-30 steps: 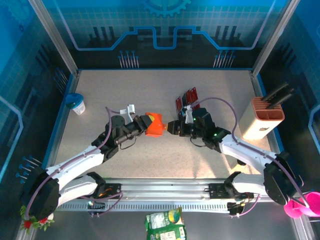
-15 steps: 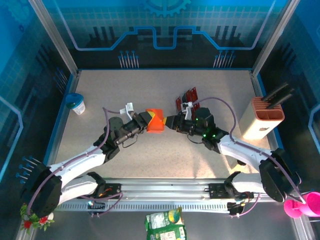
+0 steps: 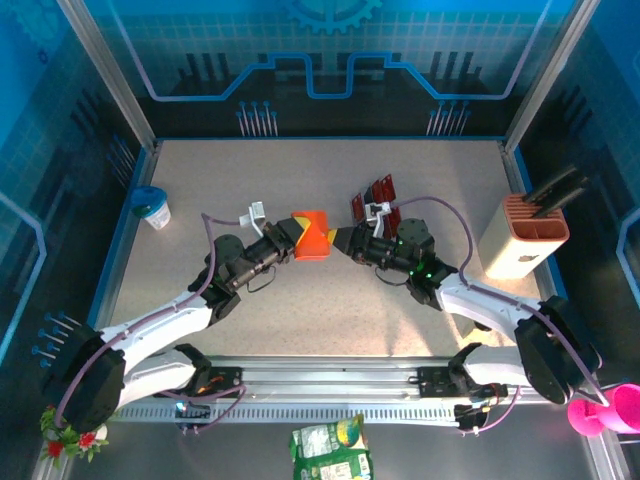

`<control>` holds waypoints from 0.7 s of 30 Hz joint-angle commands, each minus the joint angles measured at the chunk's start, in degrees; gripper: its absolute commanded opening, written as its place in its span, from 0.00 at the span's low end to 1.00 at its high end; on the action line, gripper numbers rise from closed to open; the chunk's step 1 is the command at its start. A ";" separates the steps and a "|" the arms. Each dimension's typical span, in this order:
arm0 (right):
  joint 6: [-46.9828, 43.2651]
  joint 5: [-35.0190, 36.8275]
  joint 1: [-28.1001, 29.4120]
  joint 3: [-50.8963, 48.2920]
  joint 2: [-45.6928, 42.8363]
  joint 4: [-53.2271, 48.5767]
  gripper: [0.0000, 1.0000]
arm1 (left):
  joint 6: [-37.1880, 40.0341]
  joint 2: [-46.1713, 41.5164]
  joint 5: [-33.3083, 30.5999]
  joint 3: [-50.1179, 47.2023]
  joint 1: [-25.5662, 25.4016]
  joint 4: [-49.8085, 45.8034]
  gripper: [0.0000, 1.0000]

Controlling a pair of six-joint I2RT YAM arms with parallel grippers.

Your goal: Put the credit cards into the card holder

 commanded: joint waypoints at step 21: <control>8.26 -6.09 -1.12 -2.43 4.01 15.26 0.39 | -1.29 0.95 -1.55 0.34 -0.74 5.78 0.00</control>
